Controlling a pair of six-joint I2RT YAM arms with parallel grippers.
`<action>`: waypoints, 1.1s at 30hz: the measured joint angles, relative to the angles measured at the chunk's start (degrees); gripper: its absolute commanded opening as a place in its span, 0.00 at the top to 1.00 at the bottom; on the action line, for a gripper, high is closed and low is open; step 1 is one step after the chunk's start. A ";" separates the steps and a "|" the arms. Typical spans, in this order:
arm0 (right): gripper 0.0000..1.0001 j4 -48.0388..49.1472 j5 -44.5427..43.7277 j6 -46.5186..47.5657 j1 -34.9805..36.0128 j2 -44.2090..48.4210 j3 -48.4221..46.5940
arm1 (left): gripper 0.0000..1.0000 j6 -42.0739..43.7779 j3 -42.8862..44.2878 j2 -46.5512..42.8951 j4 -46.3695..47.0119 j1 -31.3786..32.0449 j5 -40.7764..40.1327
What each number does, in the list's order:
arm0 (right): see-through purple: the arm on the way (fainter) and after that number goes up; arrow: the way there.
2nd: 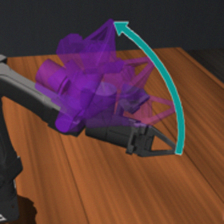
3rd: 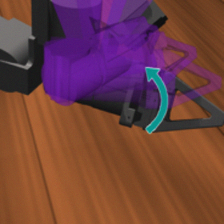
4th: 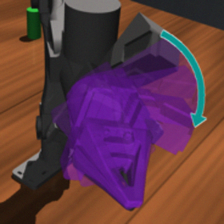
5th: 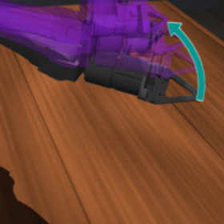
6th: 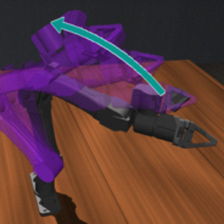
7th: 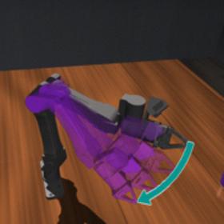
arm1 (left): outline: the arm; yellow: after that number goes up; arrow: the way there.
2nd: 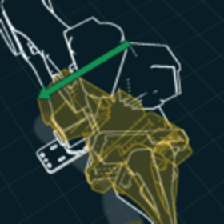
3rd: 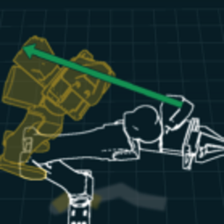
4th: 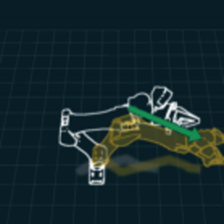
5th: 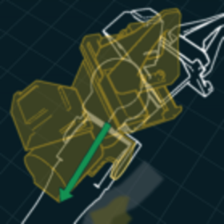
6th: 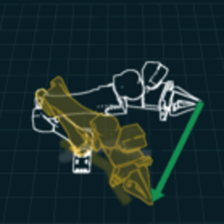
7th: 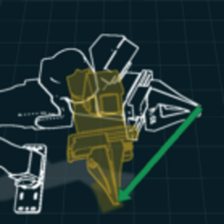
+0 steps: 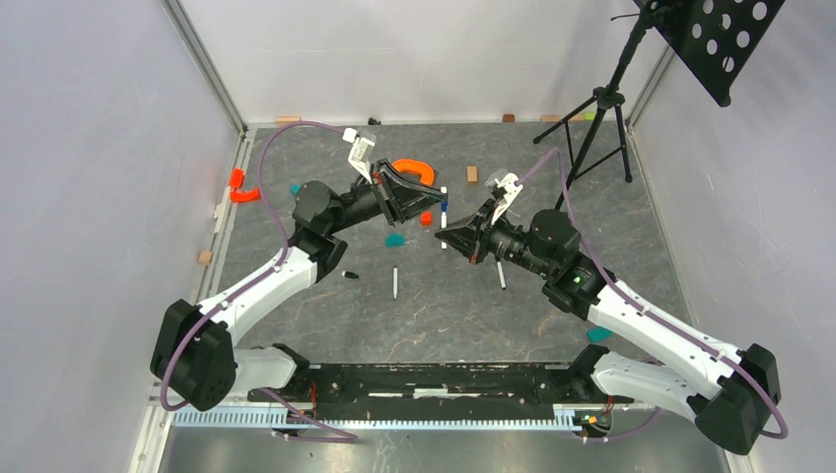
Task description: Insert the pens into the pen caps
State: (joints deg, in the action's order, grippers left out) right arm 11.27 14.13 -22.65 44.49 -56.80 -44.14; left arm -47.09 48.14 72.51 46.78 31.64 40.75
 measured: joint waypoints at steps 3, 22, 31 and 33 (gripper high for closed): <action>1.00 -0.20 -0.39 0.00 0.00 0.02 -0.11 | 0.98 0.00 0.00 0.00 0.00 0.00 0.04; 1.00 -4.04 -2.16 -0.02 0.02 -0.04 -3.10 | 0.98 0.20 0.00 0.00 0.00 0.63 -0.72; 1.00 -7.65 -6.99 -1.09 0.02 -3.89 -7.10 | 0.98 5.51 0.24 -1.68 -6.54 1.75 -8.79; 1.00 -7.96 -8.04 -1.11 0.04 -5.18 -7.82 | 0.98 7.41 0.55 -2.38 -9.25 2.21 -11.21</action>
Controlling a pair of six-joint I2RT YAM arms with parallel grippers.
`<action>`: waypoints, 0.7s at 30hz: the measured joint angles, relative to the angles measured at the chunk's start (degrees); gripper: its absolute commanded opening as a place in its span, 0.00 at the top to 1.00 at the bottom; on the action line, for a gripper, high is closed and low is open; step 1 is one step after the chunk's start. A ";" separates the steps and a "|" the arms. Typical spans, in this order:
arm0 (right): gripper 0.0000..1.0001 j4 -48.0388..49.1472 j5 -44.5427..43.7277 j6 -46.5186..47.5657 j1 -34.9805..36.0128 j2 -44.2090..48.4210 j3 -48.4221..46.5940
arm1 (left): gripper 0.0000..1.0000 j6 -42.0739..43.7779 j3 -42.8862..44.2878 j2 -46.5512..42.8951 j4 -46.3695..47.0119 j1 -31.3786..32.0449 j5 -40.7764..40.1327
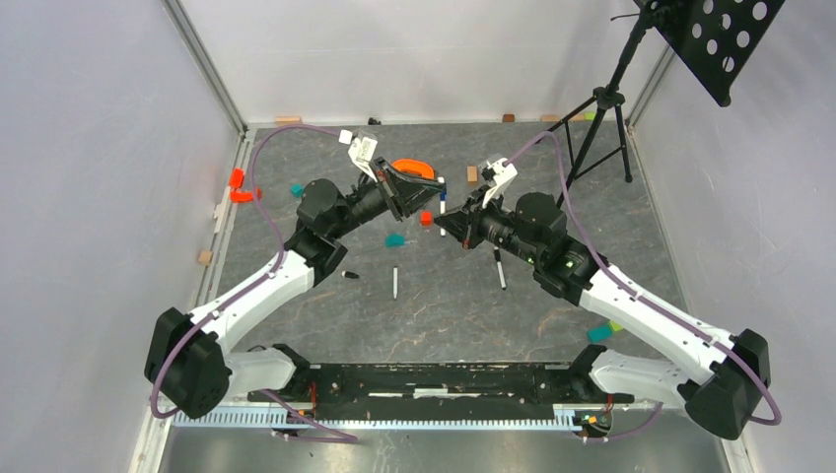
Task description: Insert the pens into the pen caps
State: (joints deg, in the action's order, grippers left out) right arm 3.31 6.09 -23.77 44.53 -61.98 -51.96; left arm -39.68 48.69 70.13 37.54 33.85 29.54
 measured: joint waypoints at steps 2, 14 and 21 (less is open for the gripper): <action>1.00 -0.39 -0.92 0.02 0.02 -0.46 -0.24 | 0.98 2.16 0.83 -0.28 -3.28 0.70 -2.32; 1.00 -1.81 0.20 1.75 -1.20 -0.92 -1.20 | 0.98 6.54 3.26 0.35 -7.23 1.51 -2.01; 1.00 2.08 15.85 0.50 -8.09 3.10 1.31 | 0.98 6.05 4.50 1.62 -1.57 1.99 4.09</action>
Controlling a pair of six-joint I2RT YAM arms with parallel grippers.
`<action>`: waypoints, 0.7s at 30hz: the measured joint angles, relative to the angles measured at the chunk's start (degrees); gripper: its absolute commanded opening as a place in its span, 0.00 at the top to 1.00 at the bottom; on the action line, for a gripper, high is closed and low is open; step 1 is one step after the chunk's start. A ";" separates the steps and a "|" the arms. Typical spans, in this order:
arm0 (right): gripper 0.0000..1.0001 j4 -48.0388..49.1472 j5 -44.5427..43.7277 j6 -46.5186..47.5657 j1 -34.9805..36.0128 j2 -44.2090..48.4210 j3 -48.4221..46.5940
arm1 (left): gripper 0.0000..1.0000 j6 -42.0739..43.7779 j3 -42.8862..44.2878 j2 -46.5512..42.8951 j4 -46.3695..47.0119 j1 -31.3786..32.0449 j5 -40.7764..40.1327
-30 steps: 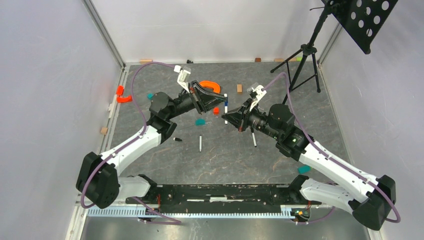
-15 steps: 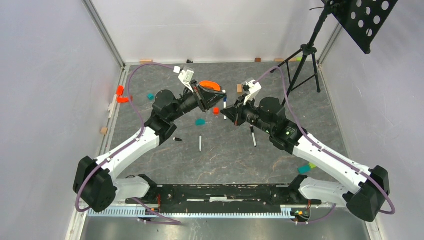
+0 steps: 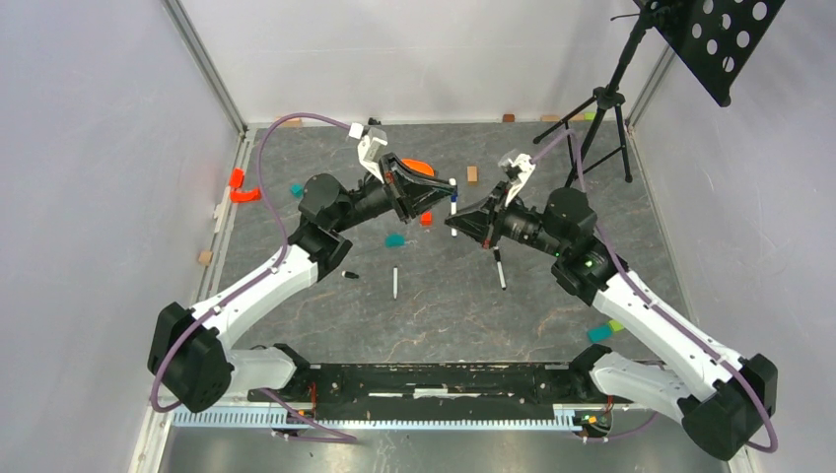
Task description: Insert the pens into the pen caps
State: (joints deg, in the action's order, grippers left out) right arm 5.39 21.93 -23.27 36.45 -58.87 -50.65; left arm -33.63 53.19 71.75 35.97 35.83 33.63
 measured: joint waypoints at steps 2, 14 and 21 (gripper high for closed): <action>1.00 3.34 5.35 -1.46 -1.81 1.51 1.88 | 0.98 -0.50 0.02 0.00 2.21 0.46 2.12; 1.00 30.36 24.00 -15.47 -7.50 2.47 11.17 | 0.98 -5.11 0.70 1.88 12.20 2.95 8.87; 1.00 33.18 27.61 -16.17 -8.96 2.45 11.17 | 0.88 -5.09 1.62 1.84 12.24 3.58 9.62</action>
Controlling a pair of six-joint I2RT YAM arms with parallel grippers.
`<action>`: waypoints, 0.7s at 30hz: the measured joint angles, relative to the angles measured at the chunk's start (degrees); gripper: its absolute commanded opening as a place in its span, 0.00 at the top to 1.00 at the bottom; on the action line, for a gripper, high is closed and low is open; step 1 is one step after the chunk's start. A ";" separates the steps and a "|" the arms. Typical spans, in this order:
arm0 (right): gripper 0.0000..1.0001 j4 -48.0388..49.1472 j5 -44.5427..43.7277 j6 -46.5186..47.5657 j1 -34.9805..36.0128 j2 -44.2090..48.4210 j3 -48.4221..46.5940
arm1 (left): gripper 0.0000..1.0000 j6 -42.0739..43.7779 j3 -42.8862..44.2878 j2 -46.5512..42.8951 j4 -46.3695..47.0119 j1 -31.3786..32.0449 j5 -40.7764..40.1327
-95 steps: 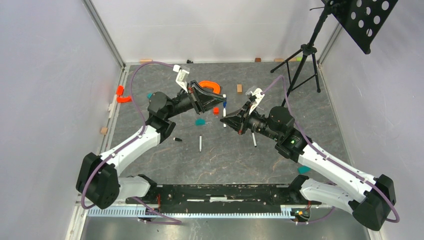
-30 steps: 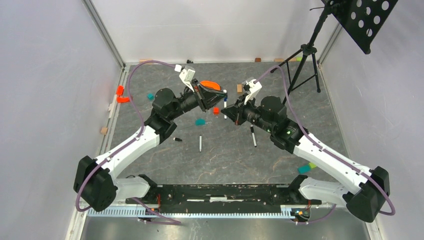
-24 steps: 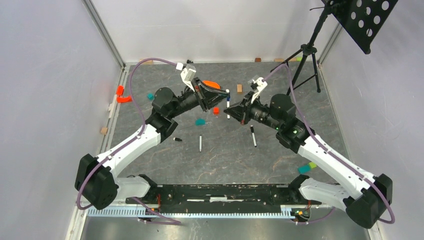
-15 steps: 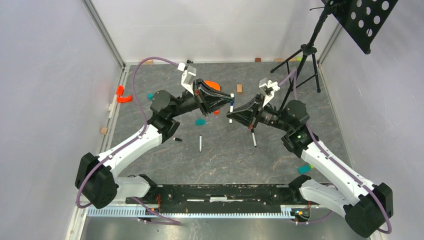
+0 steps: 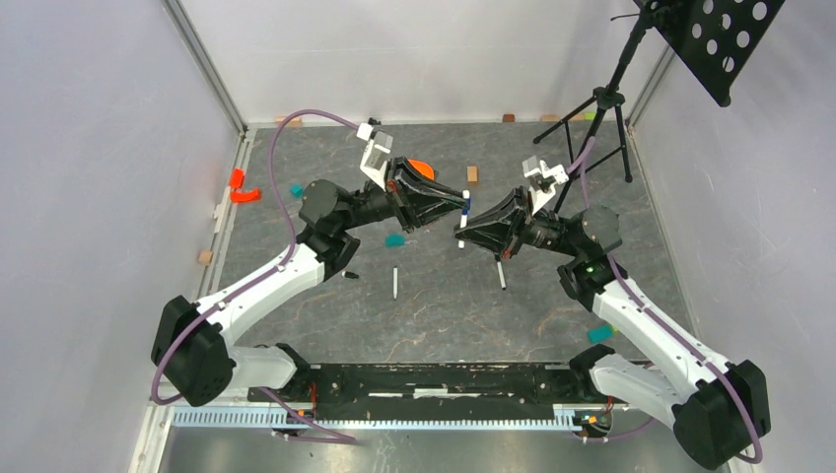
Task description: Insert the pens into the pen caps
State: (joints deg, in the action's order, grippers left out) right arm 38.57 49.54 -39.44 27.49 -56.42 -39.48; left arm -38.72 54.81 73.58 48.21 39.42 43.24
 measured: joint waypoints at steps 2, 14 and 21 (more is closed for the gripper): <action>1.00 -0.50 0.33 0.74 -0.13 0.02 0.00 | 0.62 0.02 0.00 0.02 -0.20 0.00 0.17; 1.00 -8.39 -5.09 11.19 -1.53 3.13 -3.45 | 0.00 3.56 -4.15 -4.02 -14.49 -0.02 -1.25; 1.00 -25.81 -16.57 17.29 -1.38 3.23 -4.52 | 0.11 9.05 -5.53 -12.48 -19.23 -0.72 -15.50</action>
State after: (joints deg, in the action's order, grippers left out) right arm 12.75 32.97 -22.15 26.11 -53.19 -44.01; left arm -29.67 49.28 61.10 28.97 38.70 27.75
